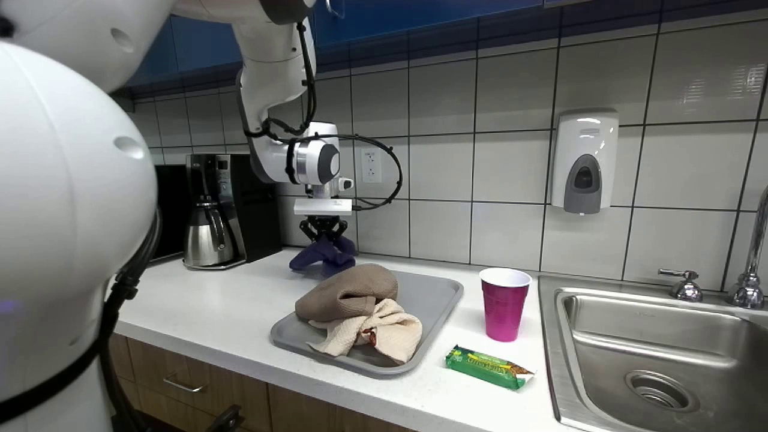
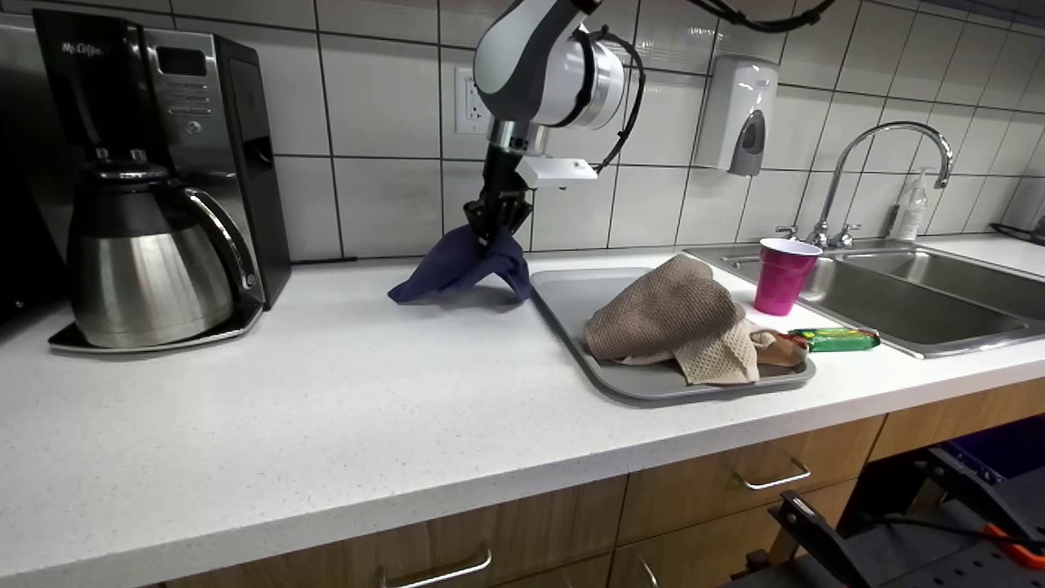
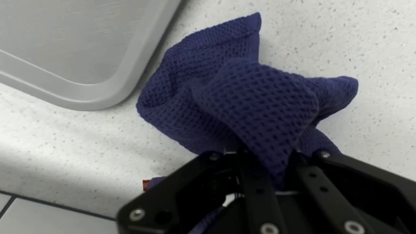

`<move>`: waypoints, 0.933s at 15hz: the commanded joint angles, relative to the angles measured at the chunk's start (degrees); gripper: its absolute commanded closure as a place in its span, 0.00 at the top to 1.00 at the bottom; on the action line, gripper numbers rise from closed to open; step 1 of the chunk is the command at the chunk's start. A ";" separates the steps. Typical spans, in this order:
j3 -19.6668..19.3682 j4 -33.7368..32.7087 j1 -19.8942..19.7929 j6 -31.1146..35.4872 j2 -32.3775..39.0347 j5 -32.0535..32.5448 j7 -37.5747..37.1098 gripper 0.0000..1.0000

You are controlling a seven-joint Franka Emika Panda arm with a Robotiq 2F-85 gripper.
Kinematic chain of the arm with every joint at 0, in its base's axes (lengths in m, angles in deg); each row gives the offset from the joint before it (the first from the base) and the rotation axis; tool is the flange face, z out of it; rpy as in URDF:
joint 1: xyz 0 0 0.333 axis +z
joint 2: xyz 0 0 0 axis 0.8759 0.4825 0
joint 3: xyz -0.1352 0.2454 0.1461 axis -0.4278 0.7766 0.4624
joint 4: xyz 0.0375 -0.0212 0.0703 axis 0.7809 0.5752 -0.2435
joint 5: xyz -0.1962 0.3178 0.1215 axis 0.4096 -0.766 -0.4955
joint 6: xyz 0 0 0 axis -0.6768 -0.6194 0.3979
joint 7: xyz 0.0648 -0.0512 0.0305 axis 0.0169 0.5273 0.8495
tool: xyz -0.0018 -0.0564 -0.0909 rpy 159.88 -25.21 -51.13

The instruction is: Put the brown and blue towels on the tray

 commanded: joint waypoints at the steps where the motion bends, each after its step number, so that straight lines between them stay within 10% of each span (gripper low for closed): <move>1: 0.36 6.88 -1.47 3.61 -6.26 -2.07 0.49 0.02; 14: -0.92 19.98 -4.42 10.55 -17.44 -5.88 -0.37 0.02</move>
